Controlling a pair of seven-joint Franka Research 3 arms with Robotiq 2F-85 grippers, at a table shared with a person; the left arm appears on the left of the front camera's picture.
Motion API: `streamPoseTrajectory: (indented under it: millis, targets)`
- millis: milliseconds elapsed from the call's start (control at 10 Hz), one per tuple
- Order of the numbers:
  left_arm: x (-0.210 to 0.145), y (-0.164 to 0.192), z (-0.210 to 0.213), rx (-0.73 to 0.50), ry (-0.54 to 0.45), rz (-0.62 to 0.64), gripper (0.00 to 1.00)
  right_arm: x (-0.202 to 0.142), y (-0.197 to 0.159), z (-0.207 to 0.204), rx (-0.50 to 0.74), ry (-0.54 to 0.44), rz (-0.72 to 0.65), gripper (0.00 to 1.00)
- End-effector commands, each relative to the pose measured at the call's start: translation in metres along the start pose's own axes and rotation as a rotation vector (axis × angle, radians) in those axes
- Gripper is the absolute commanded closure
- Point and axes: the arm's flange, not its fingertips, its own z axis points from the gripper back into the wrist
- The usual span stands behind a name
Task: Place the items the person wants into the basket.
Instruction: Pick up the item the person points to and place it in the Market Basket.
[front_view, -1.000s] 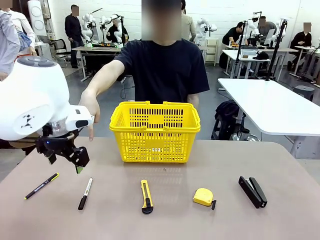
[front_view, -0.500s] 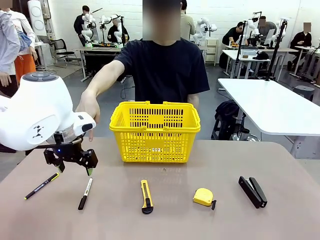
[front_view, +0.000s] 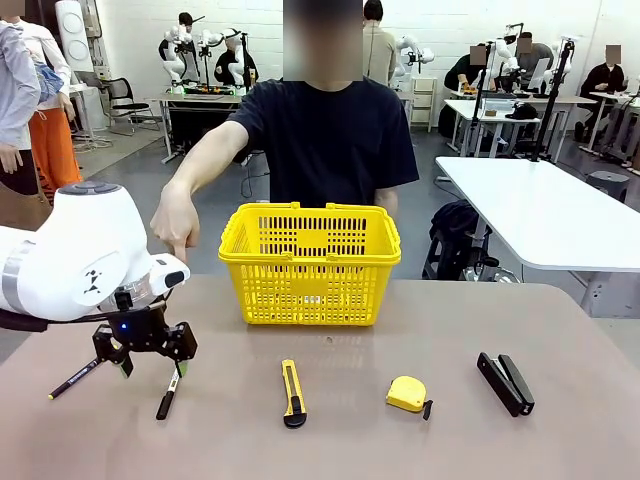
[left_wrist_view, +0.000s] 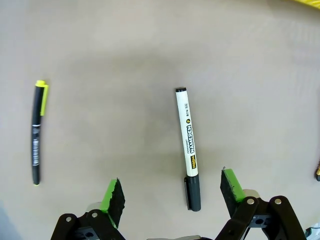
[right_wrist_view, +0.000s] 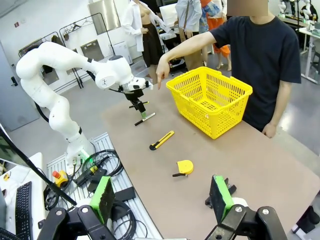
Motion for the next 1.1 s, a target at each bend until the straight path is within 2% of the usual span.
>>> streamPoseTrajectory:
  millis: [0,100,200,300,1000]
  targets:
    - [0.002,0.004,-0.015,-0.088,0.033,-0.021,0.0,0.003,-0.001,0.0,0.014,-0.017,0.019,0.0]
    - [0.006,0.004,-0.023,-0.108,0.07,-0.015,0.0,0.003,-0.001,0.0,0.014,-0.017,0.019,0.0]
    - [0.006,0.0,-0.025,-0.097,0.068,-0.033,0.0,0.003,-0.001,0.0,0.014,-0.017,0.019,0.0]
    - [0.003,-0.011,-0.023,-0.033,0.043,-0.076,0.0,0.003,-0.001,0.0,0.014,-0.017,0.019,0.0]
    - [0.005,-0.024,-0.026,0.021,0.053,-0.111,0.0,0.003,-0.001,0.0,0.014,-0.017,0.019,0.0]
